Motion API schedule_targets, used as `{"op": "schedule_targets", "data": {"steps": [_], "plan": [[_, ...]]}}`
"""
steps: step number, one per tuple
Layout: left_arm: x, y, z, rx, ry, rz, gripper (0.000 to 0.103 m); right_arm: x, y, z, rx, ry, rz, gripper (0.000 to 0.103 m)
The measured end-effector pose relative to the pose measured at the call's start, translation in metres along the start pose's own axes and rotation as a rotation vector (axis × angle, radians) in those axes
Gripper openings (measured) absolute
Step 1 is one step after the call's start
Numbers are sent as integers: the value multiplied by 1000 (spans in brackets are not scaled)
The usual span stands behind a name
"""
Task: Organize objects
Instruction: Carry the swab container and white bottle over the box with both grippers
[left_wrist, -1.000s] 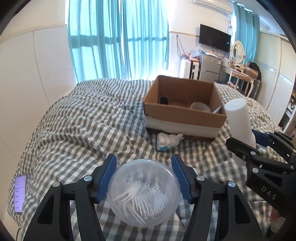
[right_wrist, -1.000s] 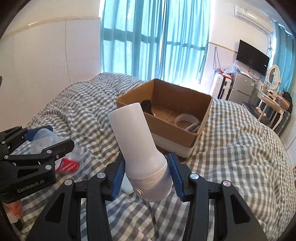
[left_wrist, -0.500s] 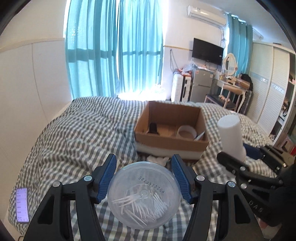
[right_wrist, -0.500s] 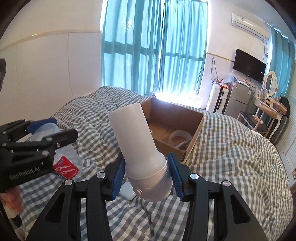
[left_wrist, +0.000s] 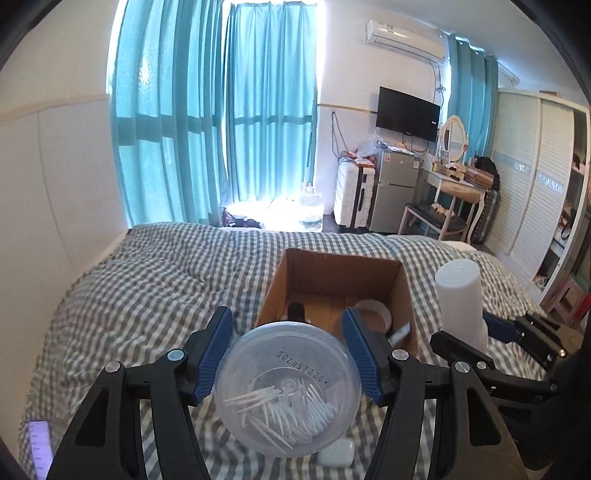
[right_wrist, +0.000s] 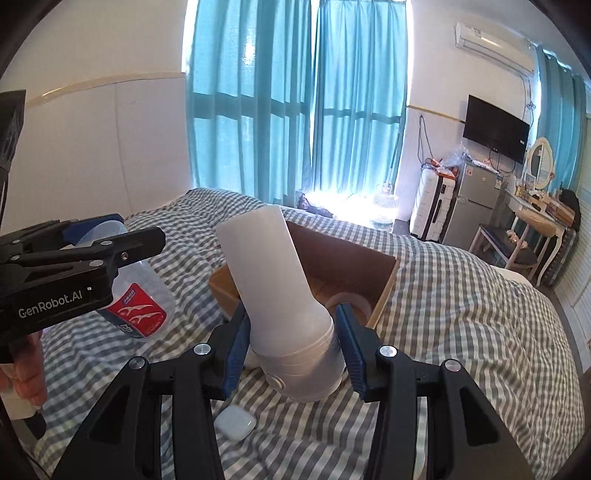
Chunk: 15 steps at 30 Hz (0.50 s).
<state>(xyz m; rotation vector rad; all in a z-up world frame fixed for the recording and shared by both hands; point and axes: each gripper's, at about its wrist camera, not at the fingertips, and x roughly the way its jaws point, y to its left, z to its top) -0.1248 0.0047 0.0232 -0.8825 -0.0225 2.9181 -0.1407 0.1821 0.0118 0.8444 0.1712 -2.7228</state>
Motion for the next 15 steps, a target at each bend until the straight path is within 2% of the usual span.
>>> {"op": "schedule_targets", "data": {"steps": [9,15], "plan": [[81,-8,32,16,16,-34,64,75,-39,31,60,61,20,46],[131,-13,41,33,22,-50,64,136,-58,32,112,126,54,46]]}}
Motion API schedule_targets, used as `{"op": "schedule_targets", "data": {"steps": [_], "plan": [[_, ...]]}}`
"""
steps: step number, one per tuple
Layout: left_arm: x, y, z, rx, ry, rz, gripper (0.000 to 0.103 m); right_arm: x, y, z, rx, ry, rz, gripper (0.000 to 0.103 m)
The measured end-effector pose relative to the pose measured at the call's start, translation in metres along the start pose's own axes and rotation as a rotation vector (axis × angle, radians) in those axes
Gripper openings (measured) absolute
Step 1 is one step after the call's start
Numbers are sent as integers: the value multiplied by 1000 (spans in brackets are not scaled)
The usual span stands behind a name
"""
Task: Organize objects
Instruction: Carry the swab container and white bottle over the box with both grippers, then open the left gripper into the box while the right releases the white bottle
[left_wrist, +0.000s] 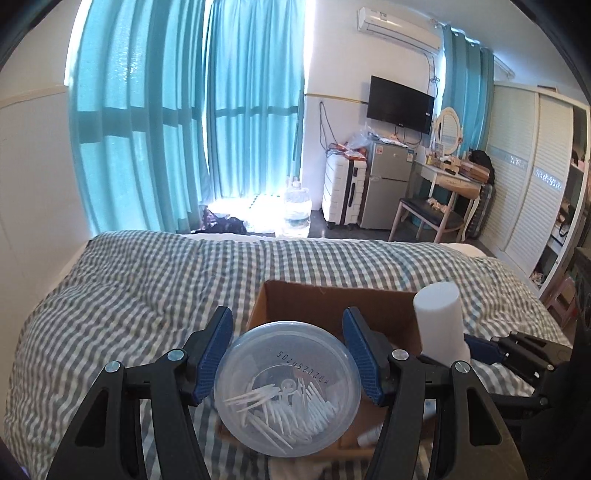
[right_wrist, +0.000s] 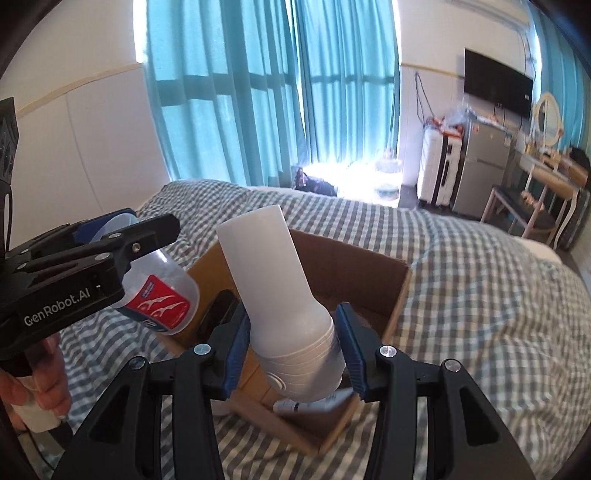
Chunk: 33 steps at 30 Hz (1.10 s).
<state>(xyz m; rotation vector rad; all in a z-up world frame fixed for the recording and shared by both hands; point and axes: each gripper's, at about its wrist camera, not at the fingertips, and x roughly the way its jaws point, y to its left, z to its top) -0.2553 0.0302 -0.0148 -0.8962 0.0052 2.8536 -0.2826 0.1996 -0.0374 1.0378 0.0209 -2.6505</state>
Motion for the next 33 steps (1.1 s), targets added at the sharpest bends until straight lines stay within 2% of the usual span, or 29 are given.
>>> {"op": "schedule_targets", "data": {"steps": [8,13,18,22,26,33], "plan": [[61,1,9,7,47,-24,64,58,-18,2,0,58,-5,46],[84,3,11,8,75,-21,64,70,-26,-2,4,65,-21,46],[91,5,9,-10,94,-25,64,62,-30,-2,20,37,-26,46],[81,11,10,-50,104,-58,68,49,-26,0,17,17,-32,49],[54,10,16,-32,85,-40,81,23,-20,6,26,-4,-41,53],[-16,4,34,11,22,-16,98,-50,2,18,-27,-61,-92,73]]}}
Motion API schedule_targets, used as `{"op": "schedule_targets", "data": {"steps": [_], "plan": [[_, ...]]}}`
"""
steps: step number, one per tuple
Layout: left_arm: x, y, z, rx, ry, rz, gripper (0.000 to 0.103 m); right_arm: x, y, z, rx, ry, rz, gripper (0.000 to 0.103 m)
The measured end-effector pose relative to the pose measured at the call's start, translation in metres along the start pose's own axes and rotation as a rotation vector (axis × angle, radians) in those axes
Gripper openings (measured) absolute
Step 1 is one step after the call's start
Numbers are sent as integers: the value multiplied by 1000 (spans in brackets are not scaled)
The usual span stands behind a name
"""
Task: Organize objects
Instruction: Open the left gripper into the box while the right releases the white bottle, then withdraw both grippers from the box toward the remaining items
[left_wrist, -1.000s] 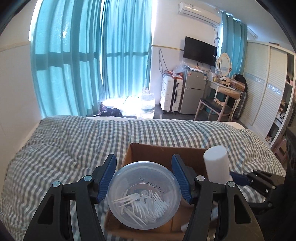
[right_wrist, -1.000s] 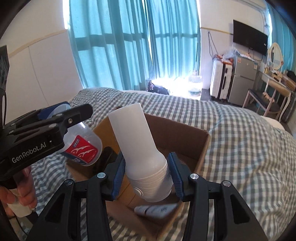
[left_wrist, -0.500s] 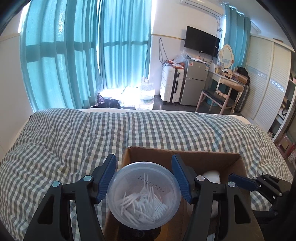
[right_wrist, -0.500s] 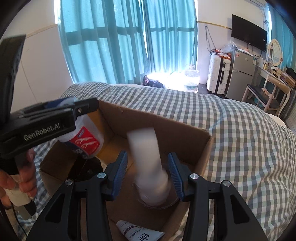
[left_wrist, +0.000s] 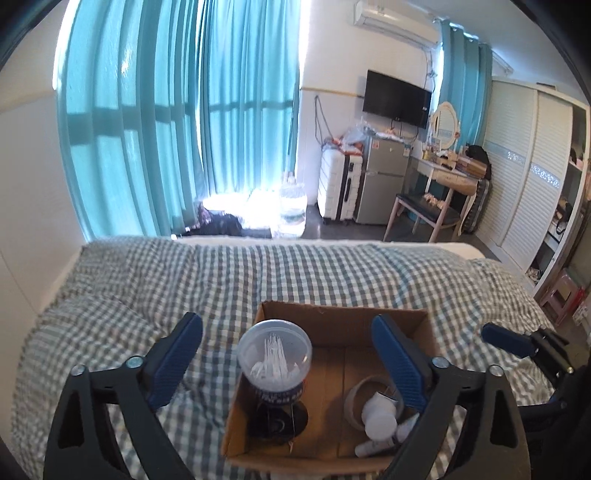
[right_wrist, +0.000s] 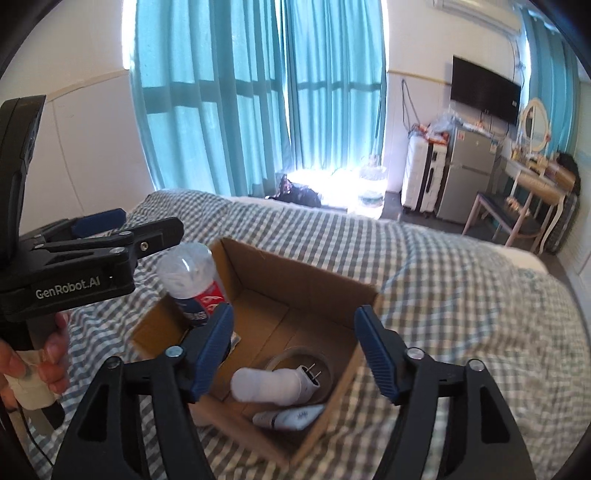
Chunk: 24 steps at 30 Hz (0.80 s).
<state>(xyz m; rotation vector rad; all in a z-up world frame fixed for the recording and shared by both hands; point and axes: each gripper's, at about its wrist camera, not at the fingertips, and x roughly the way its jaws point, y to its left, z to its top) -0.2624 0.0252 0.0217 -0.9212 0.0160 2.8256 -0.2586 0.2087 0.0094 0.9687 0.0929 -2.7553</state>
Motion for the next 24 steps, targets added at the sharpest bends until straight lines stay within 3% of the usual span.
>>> {"op": "schedule_targets", "data": {"steps": [7,13,18,24], "plan": [[-86,-7,11,44,-92,24,102,-84,10,10,-15,-88,-43,77],[-138,-3,5,50,-127,52,103,-139,24,9,-33,-144,-73,80],[-161,6,-9,50,-122,77,103,-164,35,-3,-47,-160,-81,83],[-170,19,-46,69,-94,130,103,-164,46,-27,-65,-133,-82,83]]}}
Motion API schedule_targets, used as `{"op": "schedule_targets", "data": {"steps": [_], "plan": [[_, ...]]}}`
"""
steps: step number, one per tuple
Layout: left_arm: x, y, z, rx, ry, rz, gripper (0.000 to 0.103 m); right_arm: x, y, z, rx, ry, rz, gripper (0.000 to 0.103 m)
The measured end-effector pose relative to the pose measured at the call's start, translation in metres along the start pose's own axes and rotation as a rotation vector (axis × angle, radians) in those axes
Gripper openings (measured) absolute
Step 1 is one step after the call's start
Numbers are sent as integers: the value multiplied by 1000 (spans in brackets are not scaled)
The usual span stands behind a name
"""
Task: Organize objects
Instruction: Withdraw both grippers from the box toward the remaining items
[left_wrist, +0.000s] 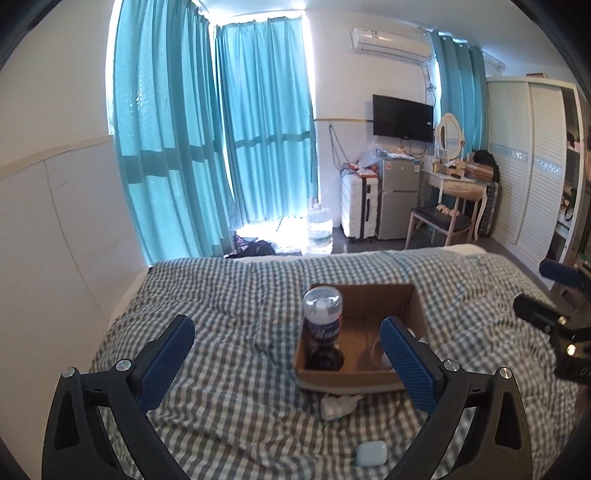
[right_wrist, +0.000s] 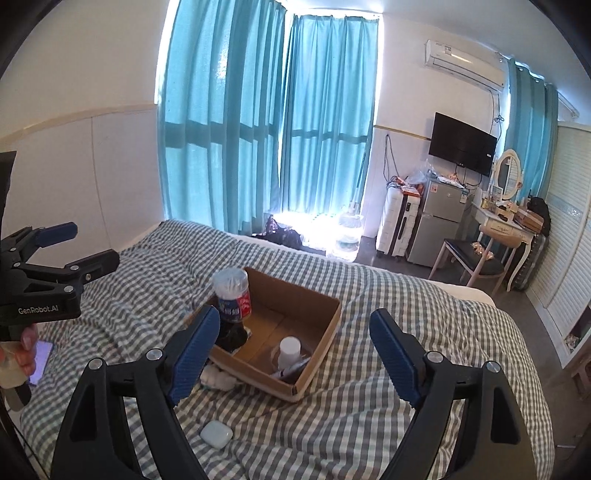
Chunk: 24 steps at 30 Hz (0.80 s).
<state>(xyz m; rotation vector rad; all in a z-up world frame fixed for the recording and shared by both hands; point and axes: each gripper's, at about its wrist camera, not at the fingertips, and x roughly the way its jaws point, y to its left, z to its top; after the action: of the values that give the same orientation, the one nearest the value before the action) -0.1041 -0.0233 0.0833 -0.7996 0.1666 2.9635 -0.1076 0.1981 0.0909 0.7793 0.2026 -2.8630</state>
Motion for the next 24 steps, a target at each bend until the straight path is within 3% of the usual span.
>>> {"op": "schedule_targets", "data": {"steps": [9,24], "plan": [[12,8,-72,49,60,79,103,32,9,-48,23,72,-11,83],[76,-11,-141,75,208,48,103,108,46,-122,-8,249,37,83]]}}
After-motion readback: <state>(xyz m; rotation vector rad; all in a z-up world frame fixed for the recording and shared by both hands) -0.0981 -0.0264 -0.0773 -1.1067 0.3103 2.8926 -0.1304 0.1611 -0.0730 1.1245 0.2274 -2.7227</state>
